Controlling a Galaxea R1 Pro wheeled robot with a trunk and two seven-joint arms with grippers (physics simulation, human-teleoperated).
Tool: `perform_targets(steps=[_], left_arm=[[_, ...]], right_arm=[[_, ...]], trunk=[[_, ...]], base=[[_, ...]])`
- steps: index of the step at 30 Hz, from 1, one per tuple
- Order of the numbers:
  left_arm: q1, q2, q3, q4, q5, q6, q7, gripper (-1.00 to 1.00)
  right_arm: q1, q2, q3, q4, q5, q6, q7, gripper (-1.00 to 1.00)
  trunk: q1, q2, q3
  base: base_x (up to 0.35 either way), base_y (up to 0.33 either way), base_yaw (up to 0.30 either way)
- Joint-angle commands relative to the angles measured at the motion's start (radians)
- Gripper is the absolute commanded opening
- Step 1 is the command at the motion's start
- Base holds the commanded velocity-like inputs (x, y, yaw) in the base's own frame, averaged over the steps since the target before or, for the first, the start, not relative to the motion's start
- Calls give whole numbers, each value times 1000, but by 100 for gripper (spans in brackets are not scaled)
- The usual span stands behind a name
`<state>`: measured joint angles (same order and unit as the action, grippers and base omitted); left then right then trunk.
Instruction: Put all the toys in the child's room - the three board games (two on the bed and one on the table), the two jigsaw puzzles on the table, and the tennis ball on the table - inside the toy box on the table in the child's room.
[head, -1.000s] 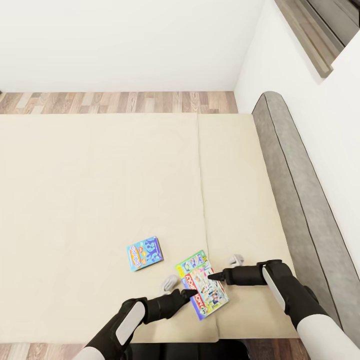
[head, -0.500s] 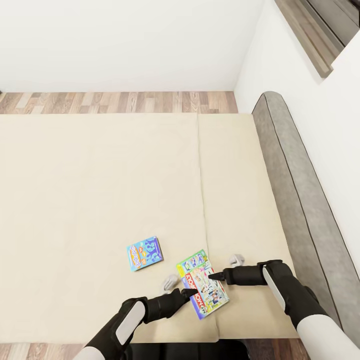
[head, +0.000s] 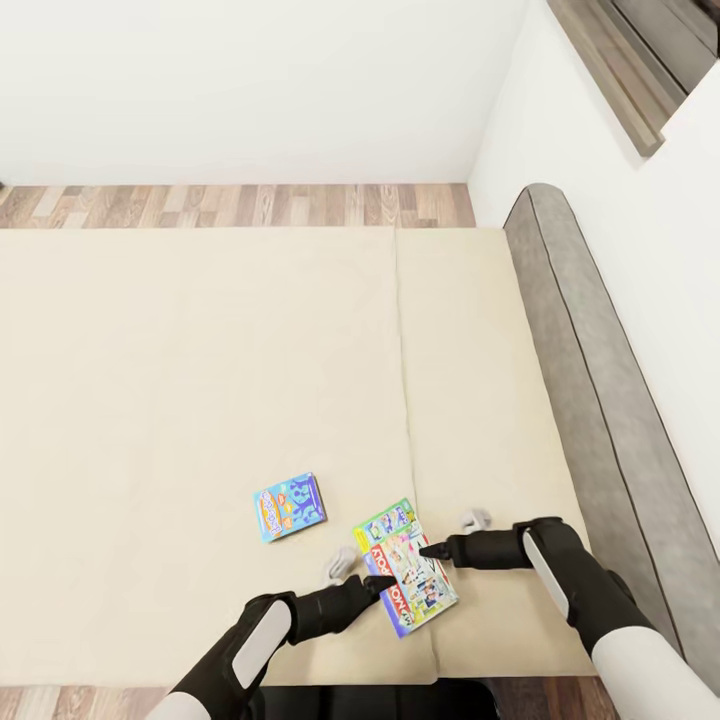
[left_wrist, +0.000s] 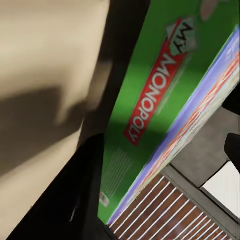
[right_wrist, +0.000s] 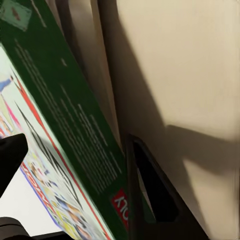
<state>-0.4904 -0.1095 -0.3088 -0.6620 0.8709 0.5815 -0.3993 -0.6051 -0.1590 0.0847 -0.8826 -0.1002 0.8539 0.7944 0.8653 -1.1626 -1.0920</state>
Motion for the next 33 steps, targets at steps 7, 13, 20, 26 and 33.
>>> perform_targets(steps=[7,13,20,26,33], left_arm=[[-1,-1,4,-61,37,8,-4,100],[-1,-1,4,-62,37,8,-3,100],[-1,-2,4,-64,37,8,-3,100],[-2,-3,4,-72,37,8,-5,100],[-2,-3,3,-95,37,9,-5,100]], right_arm=[[-3,16,14,46,6,-15,-40,100],[-11,16,11,75,3,-4,-71,100],[-19,16,10,88,1,4,-84,100],[-22,16,9,92,0,7,-86,100],[-23,16,9,93,-2,8,-85,100]], trunk=[[3,0,-1],[3,0,-1],[3,0,-1],[3,0,-1],[3,0,-1]], base=[[0,0,0],[0,0,0],[0,0,0],[0,0,0],[0,0,0]])
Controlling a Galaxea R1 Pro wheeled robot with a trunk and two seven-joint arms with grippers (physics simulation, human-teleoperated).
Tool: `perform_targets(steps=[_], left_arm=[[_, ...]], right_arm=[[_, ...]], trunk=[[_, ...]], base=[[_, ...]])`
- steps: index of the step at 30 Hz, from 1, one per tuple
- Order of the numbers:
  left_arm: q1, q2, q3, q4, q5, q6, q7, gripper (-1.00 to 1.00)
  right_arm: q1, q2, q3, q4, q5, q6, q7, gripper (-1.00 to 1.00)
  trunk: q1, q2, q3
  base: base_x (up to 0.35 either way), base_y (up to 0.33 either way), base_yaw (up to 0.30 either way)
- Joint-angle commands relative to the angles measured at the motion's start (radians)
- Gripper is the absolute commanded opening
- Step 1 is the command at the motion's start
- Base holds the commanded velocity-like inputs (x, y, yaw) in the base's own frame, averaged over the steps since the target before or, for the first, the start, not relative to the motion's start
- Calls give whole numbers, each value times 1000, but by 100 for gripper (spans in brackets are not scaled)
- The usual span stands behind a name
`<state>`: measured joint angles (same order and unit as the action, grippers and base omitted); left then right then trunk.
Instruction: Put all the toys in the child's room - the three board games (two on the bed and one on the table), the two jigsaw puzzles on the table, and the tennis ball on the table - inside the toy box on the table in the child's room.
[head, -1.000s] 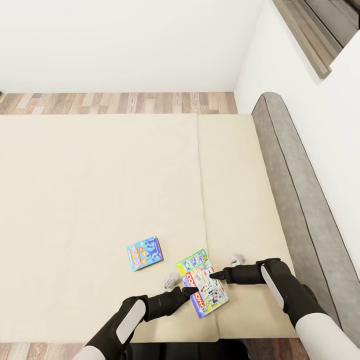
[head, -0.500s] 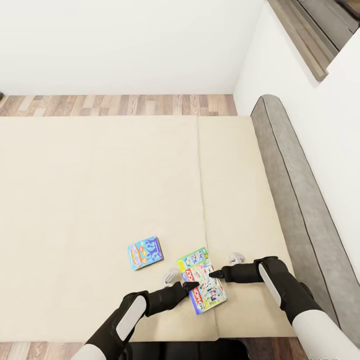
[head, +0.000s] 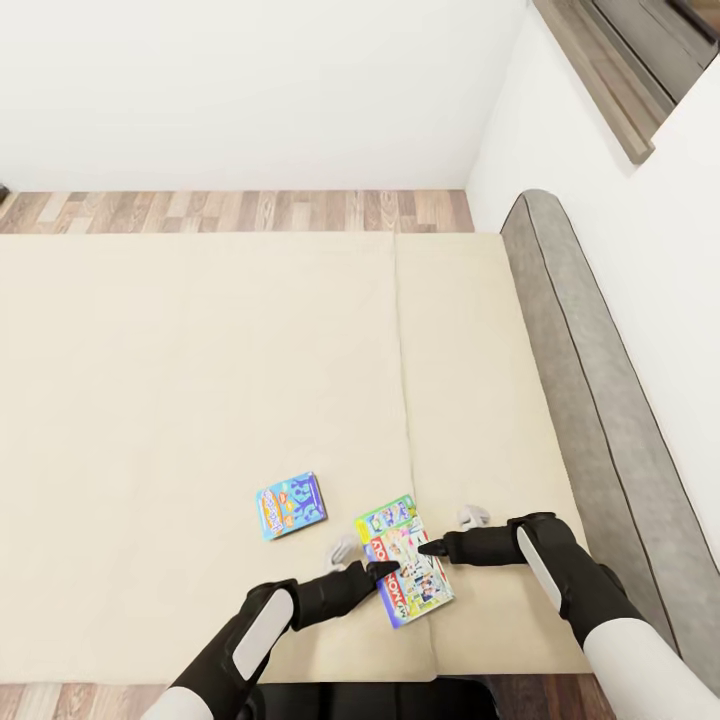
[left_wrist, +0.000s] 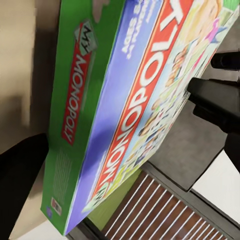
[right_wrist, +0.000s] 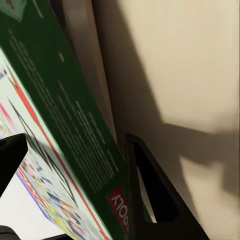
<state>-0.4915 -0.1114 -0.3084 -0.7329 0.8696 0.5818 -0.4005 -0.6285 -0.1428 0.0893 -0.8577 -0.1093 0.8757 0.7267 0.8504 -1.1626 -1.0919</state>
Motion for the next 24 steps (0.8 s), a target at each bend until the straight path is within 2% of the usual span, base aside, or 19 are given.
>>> perform_targets(steps=[1,13,24], left_arm=[[-1,-2,2,-29,38,8,-4,100],[-1,-1,2,-47,38,9,-2,100],[-1,-1,2,-50,38,9,-1,100]], right_arm=[[0,0,4,69,7,-13,-16,100],[0,-9,1,63,2,-12,-13,100],[-1,-20,-18,51,3,24,-13,100]], trunk=[[17,0,-1],[17,0,-1],[17,0,-1]], base=[[0,0,0],[0,0,0],[0,0,0]])
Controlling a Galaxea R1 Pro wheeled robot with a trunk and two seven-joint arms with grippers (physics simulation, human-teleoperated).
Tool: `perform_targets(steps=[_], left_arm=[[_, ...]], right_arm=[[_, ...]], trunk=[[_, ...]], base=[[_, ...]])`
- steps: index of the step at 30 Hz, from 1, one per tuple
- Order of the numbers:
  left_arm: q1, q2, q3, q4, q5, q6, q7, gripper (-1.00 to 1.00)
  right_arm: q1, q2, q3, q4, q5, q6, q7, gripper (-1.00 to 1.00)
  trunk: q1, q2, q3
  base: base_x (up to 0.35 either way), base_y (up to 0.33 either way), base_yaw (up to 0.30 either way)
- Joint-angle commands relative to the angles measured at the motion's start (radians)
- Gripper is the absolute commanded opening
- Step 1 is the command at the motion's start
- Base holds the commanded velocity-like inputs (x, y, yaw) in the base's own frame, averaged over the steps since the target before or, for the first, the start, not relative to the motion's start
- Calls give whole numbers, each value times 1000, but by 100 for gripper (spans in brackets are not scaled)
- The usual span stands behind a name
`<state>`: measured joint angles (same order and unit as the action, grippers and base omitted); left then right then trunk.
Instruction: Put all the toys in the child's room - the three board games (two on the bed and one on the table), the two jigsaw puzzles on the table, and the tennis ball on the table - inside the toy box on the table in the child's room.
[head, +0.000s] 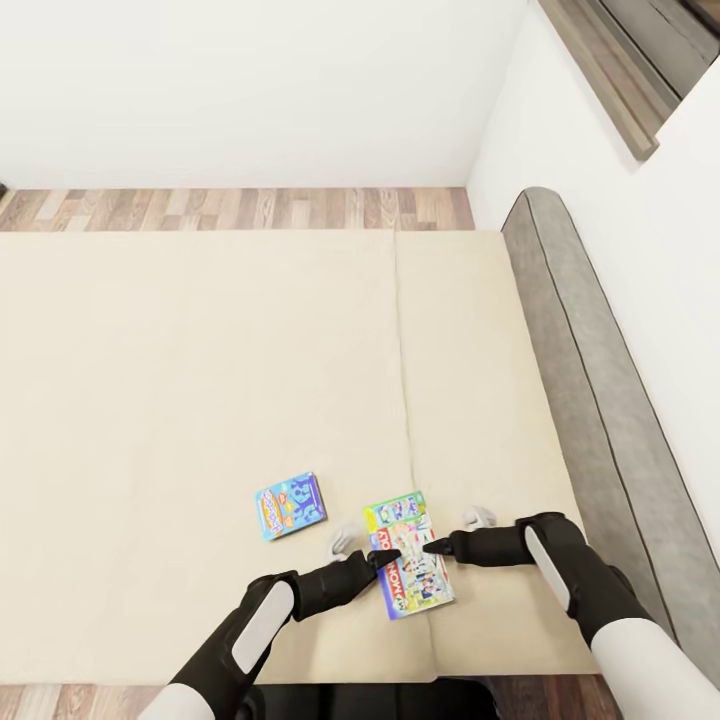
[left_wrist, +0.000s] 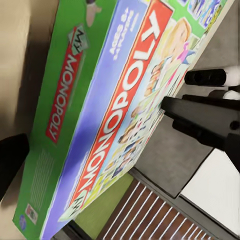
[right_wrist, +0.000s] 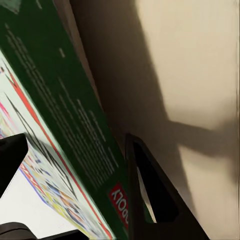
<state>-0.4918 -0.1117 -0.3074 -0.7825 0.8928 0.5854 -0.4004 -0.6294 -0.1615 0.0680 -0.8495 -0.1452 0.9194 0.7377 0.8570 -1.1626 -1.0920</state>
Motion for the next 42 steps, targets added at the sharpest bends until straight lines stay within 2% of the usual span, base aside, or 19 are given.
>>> perform_targets(steps=[1,12,19,25,42], left_arm=[[-1,-1,1,-1,15,5,-1,100],[-1,-2,1,-1,15,5,-1,100],[-1,-2,1,-1,15,5,2,100],[-1,-2,1,-1,15,5,3,100],[-1,-2,1,-1,15,5,4,100]], right_arm=[[0,-2,1,42,39,-18,-24,100],[-2,-5,-8,33,39,-10,-24,100],[-4,-21,-16,28,38,-3,-21,100],[-5,-36,-21,19,37,12,-6,100],[-13,-46,-24,14,40,23,53,100]], trunk=[[11,0,-1],[11,0,-1],[11,0,-1],[11,0,-1],[11,0,-1]], base=[[0,0,0],[0,0,0],[0,0,0],[0,0,0],[0,0,0]])
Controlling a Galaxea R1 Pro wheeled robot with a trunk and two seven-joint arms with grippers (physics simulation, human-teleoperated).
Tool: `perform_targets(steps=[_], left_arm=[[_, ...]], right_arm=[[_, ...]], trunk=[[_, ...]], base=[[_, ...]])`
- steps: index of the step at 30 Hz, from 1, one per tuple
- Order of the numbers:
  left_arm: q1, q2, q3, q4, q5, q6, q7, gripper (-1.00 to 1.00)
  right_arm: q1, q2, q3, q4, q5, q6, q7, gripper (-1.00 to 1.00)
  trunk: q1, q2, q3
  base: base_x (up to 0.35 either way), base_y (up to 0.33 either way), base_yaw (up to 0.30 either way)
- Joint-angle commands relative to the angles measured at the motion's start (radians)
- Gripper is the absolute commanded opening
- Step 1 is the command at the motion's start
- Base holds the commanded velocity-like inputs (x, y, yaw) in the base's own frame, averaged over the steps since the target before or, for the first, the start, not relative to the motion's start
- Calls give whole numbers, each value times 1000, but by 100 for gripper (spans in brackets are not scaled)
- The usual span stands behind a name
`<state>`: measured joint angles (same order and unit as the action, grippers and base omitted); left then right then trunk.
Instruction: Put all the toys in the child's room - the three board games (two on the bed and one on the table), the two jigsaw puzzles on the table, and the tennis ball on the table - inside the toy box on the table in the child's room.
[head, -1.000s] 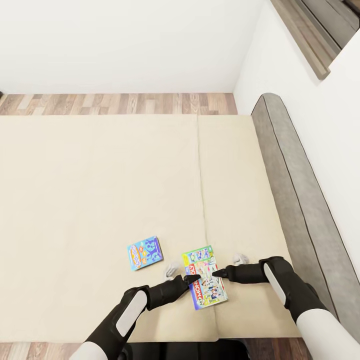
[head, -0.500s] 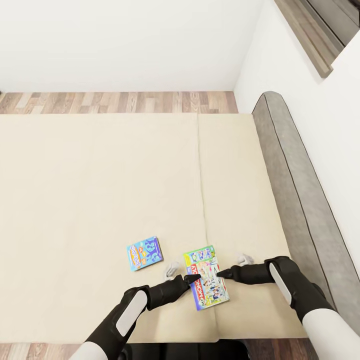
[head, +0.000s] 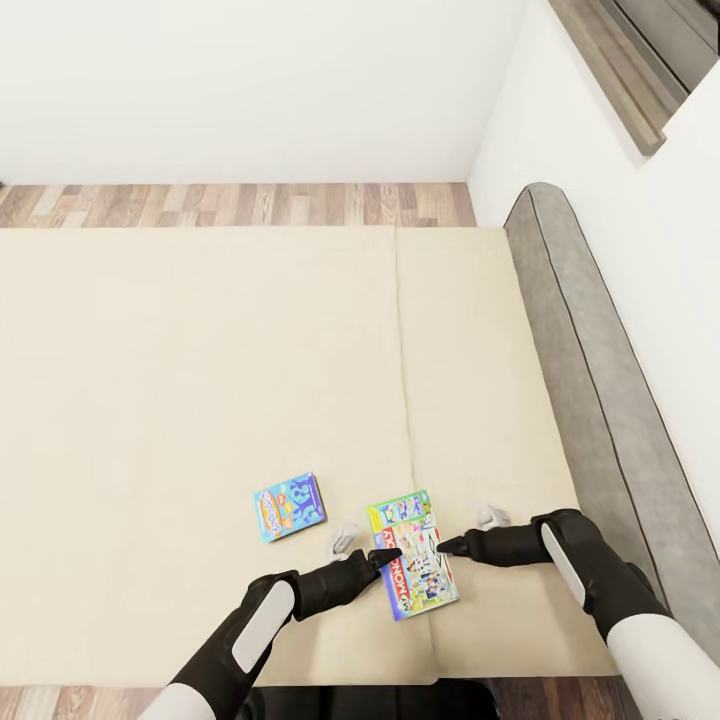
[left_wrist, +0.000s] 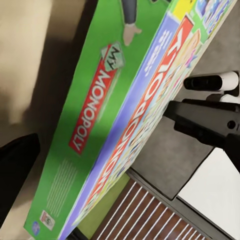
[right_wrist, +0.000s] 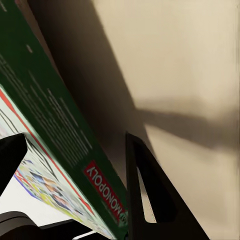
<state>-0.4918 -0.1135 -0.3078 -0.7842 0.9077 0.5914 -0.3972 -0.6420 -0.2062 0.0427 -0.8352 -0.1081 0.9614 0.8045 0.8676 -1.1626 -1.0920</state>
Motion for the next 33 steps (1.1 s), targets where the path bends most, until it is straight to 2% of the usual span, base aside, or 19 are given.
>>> perform_targets(steps=[1,33], left_arm=[[-1,0,1,0,0,-1,1,100],[-6,-1,1,19,-7,-3,5,100]], right_arm=[[-2,-1,1,-1,3,-18,-9,100],[-5,-2,-4,-9,10,0,-9,100]], trunk=[[0,0,0],[0,0,0]], base=[[0,0,0],[0,0,0]])
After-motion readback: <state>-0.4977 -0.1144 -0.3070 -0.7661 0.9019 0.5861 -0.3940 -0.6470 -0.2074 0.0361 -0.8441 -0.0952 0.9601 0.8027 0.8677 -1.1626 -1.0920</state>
